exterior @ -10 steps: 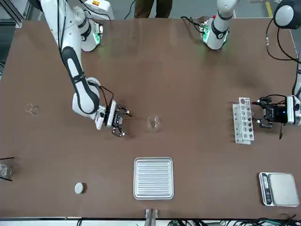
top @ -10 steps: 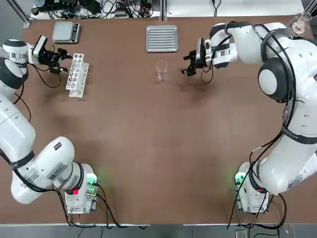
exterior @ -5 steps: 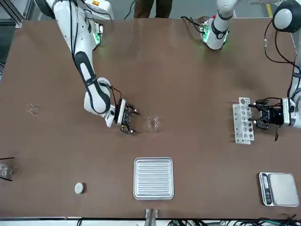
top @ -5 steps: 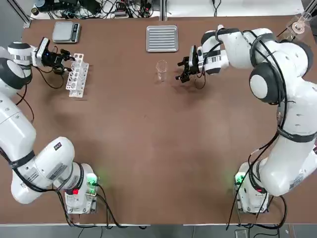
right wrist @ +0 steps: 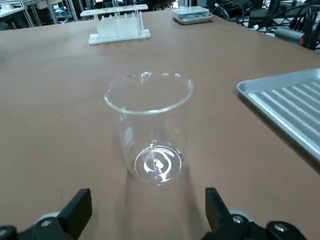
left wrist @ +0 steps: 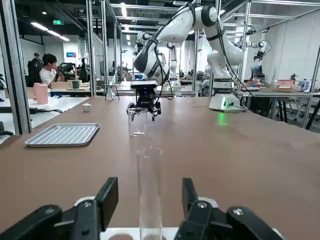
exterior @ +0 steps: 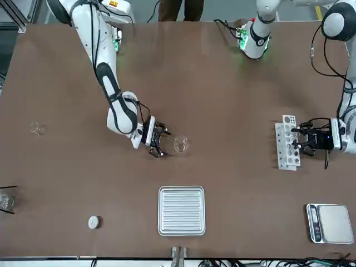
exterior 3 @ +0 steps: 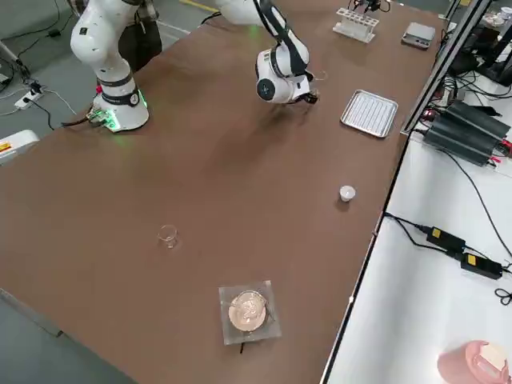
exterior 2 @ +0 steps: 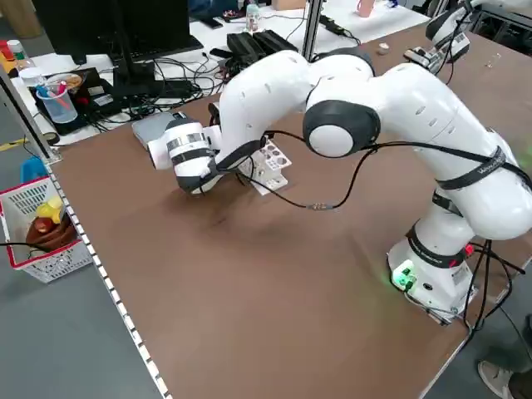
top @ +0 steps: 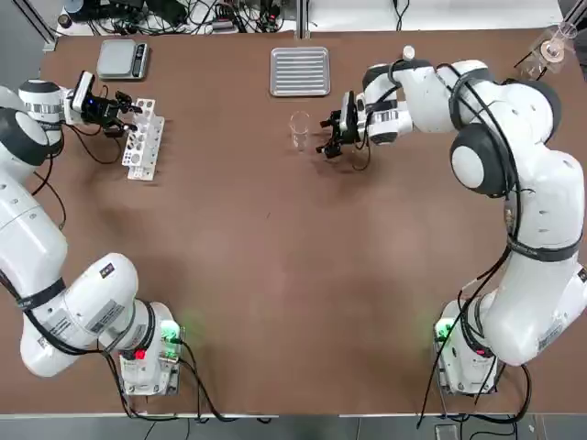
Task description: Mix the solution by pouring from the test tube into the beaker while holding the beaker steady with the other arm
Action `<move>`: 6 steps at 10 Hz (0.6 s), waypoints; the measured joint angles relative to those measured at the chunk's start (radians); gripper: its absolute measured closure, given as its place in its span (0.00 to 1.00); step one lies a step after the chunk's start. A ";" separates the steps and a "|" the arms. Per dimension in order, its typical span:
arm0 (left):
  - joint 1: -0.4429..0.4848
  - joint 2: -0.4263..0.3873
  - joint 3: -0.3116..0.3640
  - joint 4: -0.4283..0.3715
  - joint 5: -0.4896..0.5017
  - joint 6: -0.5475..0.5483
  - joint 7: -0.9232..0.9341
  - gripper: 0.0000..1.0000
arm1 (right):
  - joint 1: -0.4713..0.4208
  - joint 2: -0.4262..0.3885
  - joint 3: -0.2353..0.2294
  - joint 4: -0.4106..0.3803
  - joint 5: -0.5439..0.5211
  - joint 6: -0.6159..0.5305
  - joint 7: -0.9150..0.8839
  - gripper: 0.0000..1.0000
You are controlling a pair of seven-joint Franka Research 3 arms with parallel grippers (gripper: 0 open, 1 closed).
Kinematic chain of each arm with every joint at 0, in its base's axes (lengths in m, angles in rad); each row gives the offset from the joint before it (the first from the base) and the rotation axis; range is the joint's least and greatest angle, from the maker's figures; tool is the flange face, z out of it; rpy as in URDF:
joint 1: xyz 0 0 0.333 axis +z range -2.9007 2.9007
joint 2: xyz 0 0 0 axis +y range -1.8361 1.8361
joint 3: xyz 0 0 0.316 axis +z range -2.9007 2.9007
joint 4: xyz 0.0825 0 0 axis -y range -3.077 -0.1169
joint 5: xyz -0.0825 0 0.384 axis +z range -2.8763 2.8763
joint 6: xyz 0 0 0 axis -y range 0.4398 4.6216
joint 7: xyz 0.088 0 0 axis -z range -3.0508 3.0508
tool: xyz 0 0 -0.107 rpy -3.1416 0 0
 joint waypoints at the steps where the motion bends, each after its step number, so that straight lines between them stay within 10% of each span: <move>1: 0.000 0.000 0.000 0.000 0.000 0.000 0.000 0.44 | 0.007 0.015 0.000 0.014 0.016 0.000 -0.009 0.00; 6: -0.002 0.007 0.000 0.000 0.000 -0.001 -0.001 0.63 | 0.017 0.037 -0.005 0.055 0.050 0.000 -0.024 0.00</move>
